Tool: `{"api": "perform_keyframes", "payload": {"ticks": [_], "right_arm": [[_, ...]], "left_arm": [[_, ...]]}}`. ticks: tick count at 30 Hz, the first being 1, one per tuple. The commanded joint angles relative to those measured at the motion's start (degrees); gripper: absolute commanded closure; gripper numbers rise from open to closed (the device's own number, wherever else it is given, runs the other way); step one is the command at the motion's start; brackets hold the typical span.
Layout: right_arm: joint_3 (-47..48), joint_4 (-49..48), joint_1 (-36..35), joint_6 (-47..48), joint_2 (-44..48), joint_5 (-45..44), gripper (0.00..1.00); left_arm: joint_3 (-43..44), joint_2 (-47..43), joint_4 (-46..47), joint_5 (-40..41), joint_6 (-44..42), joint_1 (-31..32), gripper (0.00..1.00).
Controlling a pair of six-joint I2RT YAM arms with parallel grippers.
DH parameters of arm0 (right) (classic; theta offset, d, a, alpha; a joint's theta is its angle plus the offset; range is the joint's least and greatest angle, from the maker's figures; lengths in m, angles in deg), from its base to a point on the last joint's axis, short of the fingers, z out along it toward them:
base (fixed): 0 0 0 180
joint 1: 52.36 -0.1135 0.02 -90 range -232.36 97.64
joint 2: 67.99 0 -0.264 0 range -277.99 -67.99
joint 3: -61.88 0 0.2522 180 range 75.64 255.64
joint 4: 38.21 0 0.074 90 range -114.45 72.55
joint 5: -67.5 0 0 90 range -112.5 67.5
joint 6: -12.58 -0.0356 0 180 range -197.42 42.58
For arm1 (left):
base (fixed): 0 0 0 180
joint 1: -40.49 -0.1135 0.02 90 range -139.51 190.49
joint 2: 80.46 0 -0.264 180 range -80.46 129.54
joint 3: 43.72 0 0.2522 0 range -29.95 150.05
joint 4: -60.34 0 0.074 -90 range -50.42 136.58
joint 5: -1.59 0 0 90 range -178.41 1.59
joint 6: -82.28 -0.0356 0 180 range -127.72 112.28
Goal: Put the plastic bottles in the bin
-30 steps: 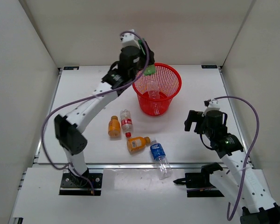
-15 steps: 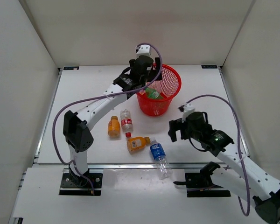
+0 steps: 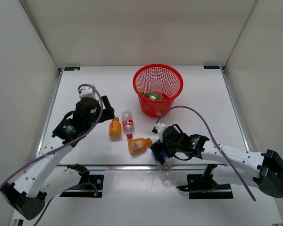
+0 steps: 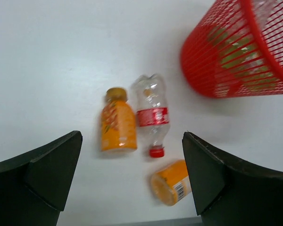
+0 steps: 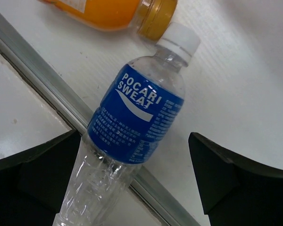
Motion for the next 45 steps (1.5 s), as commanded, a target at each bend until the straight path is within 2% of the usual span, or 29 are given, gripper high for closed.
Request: {"api": "perform_keyframes", "payload": {"ticks": [1,6,11,13,14,17,19,23,25,26,29,31,35,38,40,43,44,45], "right_arm": [[-4.1,-6.5,-0.3,-2.1,-1.6,3.9,0.05],[-6.1,-8.7,2.0,-8.0,-3.3,1.6,0.19],[-5.4,-5.5,6.1,-11.7,1.2,-2.5,0.55],[-3.9,-1.3,10.6,-10.4,4.5,-3.4,0.63],[-2.0,0.1,12.0,-10.0,7.0,-4.0,0.65],[4.5,5.0,22.1,-5.3,13.1,-2.6,0.65],[10.1,6.6,31.6,-0.6,14.8,-0.1,0.70],[26.2,5.4,43.3,7.7,8.3,3.3,0.72],[32.5,1.7,44.0,10.5,3.3,2.9,0.74],[36.1,-1.1,41.9,13.5,0.4,1.0,0.76],[43.7,-9.7,33.4,22.6,-8.1,-6.6,0.75],[46.5,-17.6,29.6,27.7,-13.0,-8.6,0.73],[53.5,-18.6,30.3,30.6,-24.2,-2.3,0.70],[53.3,-20.1,31.4,32.2,-28.6,2.4,0.66],[52.7,-20.2,31.2,32.5,-30.2,2.5,0.63],[49.5,-20.8,30.2,34.6,-30.2,1.2,0.41],[47.7,-21.8,30.0,35.0,-30.3,0.3,0.38],[46.8,-22.9,29.6,34.5,-29.9,-1.8,0.28]], "left_arm": [[-4.2,-4.5,-5.0,-3.0,1.8,-3.3,0.02],[-9.2,-7.7,-5.2,-5.3,1.2,-7.0,0.02],[-11.7,-7.5,-3.1,-6.1,0.1,-7.8,0.01],[-11.9,-6.3,-2.6,-7.1,-0.4,-8.9,0.01],[-11.9,-5.6,-1.6,-8.5,-0.9,-9.4,0.01],[-12.3,-3.9,0.2,-11.1,-0.7,-10.3,0.01],[-12.3,-2.4,0.9,-10.9,-1.0,-10.5,0.01],[-12.7,1.3,3.1,-12.2,-0.9,-11.2,0.01],[-13.1,2.7,4.7,-13.4,-0.5,-11.3,0.02],[-13.3,3.7,5.8,-13.4,-0.5,-11.9,0.01],[-13.3,6.5,7.6,-15.0,-0.3,-12.4,0.01],[-13.4,8.8,8.2,-15.4,-0.5,-12.4,0.01],[-12.8,12.8,9.3,-15.2,-1.6,-12.6,0.01],[-11.8,16.0,10.4,-16.1,-2.3,-13.4,0.01],[-10.9,17.9,11.0,-16.6,-2.6,-13.1,0.02],[-10.5,20.5,12.1,-16.7,-3.1,-12.0,0.01],[-10.6,21.5,12.4,-17.1,-3.1,-12.0,0.01],[-11.0,22.5,12.7,-18.1,-3.1,-12.1,0.01]]}}
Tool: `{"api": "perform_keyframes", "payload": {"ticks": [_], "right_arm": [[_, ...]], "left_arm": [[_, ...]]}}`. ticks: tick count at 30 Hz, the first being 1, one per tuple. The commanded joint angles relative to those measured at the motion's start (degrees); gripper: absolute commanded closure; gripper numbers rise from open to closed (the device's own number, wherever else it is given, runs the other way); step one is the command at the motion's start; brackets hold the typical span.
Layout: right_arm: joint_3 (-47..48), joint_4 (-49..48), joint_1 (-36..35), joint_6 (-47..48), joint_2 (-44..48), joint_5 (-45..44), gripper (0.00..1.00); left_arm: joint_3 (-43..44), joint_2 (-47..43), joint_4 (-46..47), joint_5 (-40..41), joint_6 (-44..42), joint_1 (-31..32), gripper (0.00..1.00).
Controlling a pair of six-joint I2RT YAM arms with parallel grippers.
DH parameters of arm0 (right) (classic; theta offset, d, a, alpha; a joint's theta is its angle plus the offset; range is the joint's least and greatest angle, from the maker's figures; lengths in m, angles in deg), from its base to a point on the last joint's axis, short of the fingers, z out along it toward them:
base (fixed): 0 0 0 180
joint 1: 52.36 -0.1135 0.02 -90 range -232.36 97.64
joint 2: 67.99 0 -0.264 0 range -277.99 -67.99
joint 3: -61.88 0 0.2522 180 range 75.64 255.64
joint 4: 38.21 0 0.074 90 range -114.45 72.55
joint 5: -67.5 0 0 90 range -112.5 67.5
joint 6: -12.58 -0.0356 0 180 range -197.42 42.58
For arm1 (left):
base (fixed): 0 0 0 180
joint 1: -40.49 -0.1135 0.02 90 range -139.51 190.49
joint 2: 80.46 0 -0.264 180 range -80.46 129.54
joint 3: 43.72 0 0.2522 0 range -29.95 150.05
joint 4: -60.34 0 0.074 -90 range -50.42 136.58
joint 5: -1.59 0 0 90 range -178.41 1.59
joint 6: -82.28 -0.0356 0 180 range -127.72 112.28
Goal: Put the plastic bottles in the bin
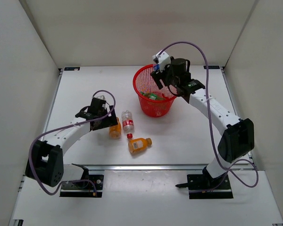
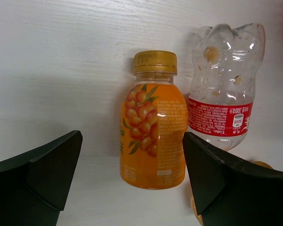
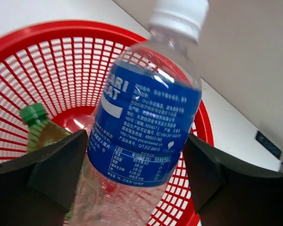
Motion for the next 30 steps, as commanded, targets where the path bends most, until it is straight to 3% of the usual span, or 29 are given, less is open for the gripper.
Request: {"api": "perform_keyframes", "payload": {"ticks": [1,2,3,10,13,16,18,22,26,30], "right_arm": [[-2.0,-7.0,-1.2,1.9,3.3,-5.0,0.20],[-2.4,-7.3,-1.4,1.6,3.6,-6.2,0.13],[-2.5,-7.7,-1.6,1.6,4.0,-6.8,0.00],[-2.2,-7.2,-2.1,-1.4,9.4,-9.8,0.01],[-3.9,-2.5,-1.2,-6.5,13.6,-10.9,0.00],[-9.8,-0.2,0.6,-10.9,20.3,-10.4,0.01],[-14.0,0.5,2.2,-14.8,26.6,-9.4,0.01],[-22.5,4.0,8.6,-22.6,36.4,-4.5,0.01],[-31.3,7.5,16.8,-26.0,43.1,-1.2,0.01],[-37.3,11.3,21.5,-26.4,49.4,1.7,0.01]], "left_arm": [[1.8,1.6,3.5,-3.3,-0.8,0.5,0.01],[1.6,2.0,3.9,-3.6,-0.9,0.8,0.01],[1.6,3.2,4.2,-3.8,-0.9,0.8,0.02],[1.7,8.3,9.2,-4.6,0.1,2.1,0.02],[1.9,10.9,10.2,-4.8,0.5,2.2,0.02],[1.8,13.0,11.0,-4.1,0.2,2.4,0.12],[2.1,14.0,10.0,-4.1,0.9,2.2,0.28],[2.5,12.0,8.3,-2.8,1.2,1.4,0.43],[5.6,4.6,3.9,1.1,0.7,0.8,0.48],[16.2,-1.0,1.5,3.1,-1.6,2.5,0.48]]}}
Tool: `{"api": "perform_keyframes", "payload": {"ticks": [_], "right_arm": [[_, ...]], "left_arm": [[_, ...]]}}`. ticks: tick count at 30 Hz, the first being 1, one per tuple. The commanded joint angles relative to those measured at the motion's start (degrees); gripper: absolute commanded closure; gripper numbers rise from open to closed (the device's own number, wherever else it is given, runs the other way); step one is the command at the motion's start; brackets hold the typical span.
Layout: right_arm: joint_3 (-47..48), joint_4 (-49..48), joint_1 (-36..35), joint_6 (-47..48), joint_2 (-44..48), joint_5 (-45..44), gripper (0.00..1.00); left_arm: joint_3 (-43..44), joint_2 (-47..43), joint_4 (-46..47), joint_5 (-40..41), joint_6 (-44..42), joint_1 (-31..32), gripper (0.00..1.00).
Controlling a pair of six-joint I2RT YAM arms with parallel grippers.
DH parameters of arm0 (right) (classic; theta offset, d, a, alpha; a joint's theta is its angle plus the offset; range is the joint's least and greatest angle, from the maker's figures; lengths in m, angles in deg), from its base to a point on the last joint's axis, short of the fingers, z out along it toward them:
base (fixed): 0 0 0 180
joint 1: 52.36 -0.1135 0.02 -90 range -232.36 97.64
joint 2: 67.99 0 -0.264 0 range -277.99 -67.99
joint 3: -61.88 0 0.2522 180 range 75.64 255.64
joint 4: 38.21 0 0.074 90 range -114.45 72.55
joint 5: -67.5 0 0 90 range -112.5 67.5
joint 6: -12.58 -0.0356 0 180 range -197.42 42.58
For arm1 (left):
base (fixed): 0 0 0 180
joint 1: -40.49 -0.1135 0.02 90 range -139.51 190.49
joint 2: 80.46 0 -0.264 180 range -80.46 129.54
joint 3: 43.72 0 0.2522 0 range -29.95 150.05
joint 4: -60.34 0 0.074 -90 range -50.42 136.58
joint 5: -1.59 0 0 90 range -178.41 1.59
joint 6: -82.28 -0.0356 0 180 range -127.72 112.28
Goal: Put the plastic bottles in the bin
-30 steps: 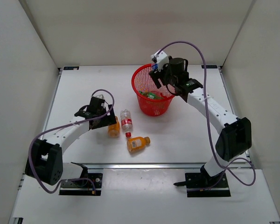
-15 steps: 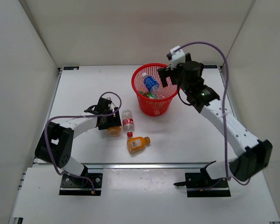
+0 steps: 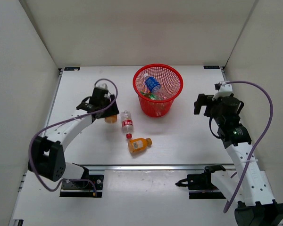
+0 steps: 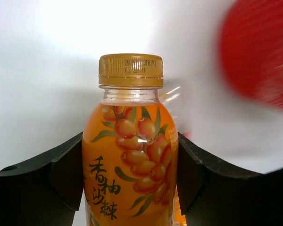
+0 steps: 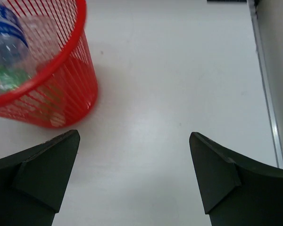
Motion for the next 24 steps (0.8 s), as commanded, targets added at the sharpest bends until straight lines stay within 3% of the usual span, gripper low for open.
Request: {"api": "perform_keyframes", "payload": {"ticks": [1,5,9,10,12,14,17,18,19,24], "right_arm": [[-2.6,4.1,3.8,-2.7,3.3,5.2,0.00],[-5.7,5.4,6.0,-3.1,6.0,8.7,0.01],[-6.2,5.8,3.6,-3.9,7.5,6.4,0.01],[-6.3,6.2,2.6,-3.8,8.5,5.9,0.01],[-6.4,6.2,0.6,-3.5,9.6,3.7,0.01],[-6.2,6.9,-0.9,-4.1,9.9,1.0,0.01],[-6.0,7.0,-2.2,-4.0,10.3,-1.2,0.01],[-6.1,7.5,-2.4,-3.7,10.3,-1.6,0.01],[-6.0,8.2,-2.5,-3.8,10.3,-2.1,0.01],[-4.8,10.8,-4.4,-3.0,9.6,-2.2,0.01]], "left_arm": [[13.0,-6.5,0.9,3.8,-2.2,2.9,0.48],[28.6,-0.5,6.7,4.3,-2.2,10.1,0.47],[42.5,12.0,13.2,0.7,0.3,14.1,0.48],[44.8,16.2,13.6,-0.1,1.2,14.4,0.46],[55.5,24.9,11.2,-3.2,2.2,16.0,0.30],[62.9,30.5,8.8,-3.6,1.9,17.5,0.30],[73.7,36.5,3.6,-3.5,-0.3,20.0,0.13],[76.0,37.7,2.1,-2.5,-0.6,20.6,0.04],[76.3,37.8,1.4,-2.8,-0.7,20.9,0.02],[69.1,32.2,3.7,-2.6,-1.4,21.2,0.01]]}}
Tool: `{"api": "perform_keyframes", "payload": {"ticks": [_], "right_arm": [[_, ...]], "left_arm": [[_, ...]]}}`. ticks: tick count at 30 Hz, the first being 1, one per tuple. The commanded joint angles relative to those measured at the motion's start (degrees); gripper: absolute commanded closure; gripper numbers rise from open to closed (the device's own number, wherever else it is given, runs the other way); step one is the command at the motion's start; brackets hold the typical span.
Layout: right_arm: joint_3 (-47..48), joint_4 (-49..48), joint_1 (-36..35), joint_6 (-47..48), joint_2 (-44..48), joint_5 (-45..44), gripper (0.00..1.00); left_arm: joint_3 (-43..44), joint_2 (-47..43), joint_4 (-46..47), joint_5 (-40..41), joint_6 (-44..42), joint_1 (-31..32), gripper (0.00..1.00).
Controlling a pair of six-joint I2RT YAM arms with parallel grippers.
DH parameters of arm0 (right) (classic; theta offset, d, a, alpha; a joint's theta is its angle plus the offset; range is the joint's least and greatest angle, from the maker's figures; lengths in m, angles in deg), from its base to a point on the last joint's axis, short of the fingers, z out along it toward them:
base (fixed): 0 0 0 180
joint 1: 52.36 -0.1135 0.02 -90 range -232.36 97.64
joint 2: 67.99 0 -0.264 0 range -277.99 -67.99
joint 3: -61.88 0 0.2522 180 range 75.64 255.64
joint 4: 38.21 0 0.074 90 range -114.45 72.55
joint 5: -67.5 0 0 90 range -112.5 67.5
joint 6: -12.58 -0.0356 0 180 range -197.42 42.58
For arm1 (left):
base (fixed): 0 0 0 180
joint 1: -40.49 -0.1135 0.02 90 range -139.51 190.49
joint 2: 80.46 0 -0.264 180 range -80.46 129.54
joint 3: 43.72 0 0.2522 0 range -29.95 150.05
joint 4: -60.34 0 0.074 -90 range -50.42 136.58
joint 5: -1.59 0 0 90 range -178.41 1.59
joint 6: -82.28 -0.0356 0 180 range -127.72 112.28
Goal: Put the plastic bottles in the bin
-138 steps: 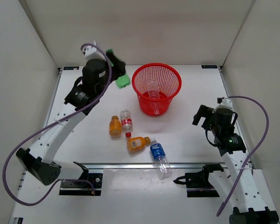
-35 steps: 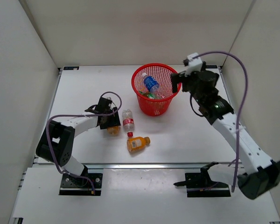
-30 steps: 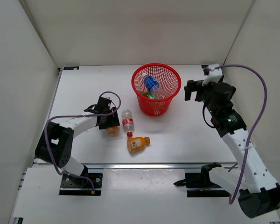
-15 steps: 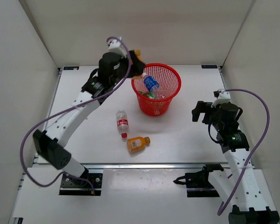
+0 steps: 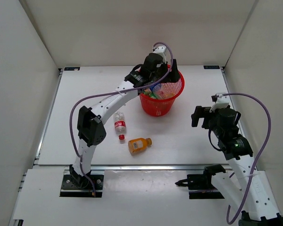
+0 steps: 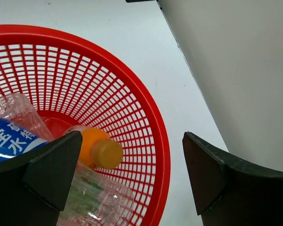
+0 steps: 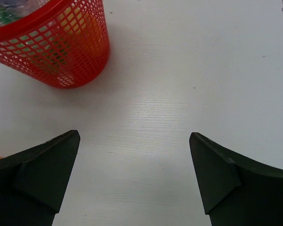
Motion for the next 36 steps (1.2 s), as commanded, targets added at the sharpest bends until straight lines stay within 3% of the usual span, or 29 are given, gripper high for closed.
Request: {"api": "perform_keyframes", "payload": {"ticks": [1,5,8,11,14,19,24,28,36], "right_arm": [[1.6,1.8,-2.2,0.2,-0.7,-1.7,0.01],[2.7,3.2,-8.3,-0.5,-3.4,0.2,0.01],[3.1,3.4,-16.8,-1.8,-6.8,-0.8,0.01],[-0.4,-1.4,-34.3,-0.7,-8.6,-4.2,0.00],[-0.8,-6.8,-45.7,4.6,-14.8,-2.9,0.01],[2.6,-11.2,-46.6,18.5,-30.4,15.4,0.01],[5.4,-18.6,-44.7,29.1,-37.4,21.7,0.01],[6.7,-23.0,-42.3,35.8,-42.2,28.8,0.01],[8.1,-19.4,-42.8,42.6,-50.8,32.6,0.01]], "left_arm": [[-4.1,-9.7,1.3,0.9,-1.9,-0.1,0.01],[-17.7,-21.4,1.8,2.5,-2.4,-1.4,0.02],[-31.0,-35.6,-0.2,6.0,-2.3,-2.9,0.01],[-45.1,-48.1,-4.0,8.9,-0.8,-6.2,0.02],[-57.2,-58.7,-11.5,10.1,1.0,-11.6,0.01],[-72.4,-71.4,-23.1,8.8,2.8,-17.3,0.02],[-76.9,-80.7,-28.4,7.9,6.3,-18.2,0.01],[-78.3,-82.5,-30.1,6.9,6.1,-19.9,0.02],[-75.8,-78.9,-30.6,9.1,5.1,-20.3,0.02]]}}
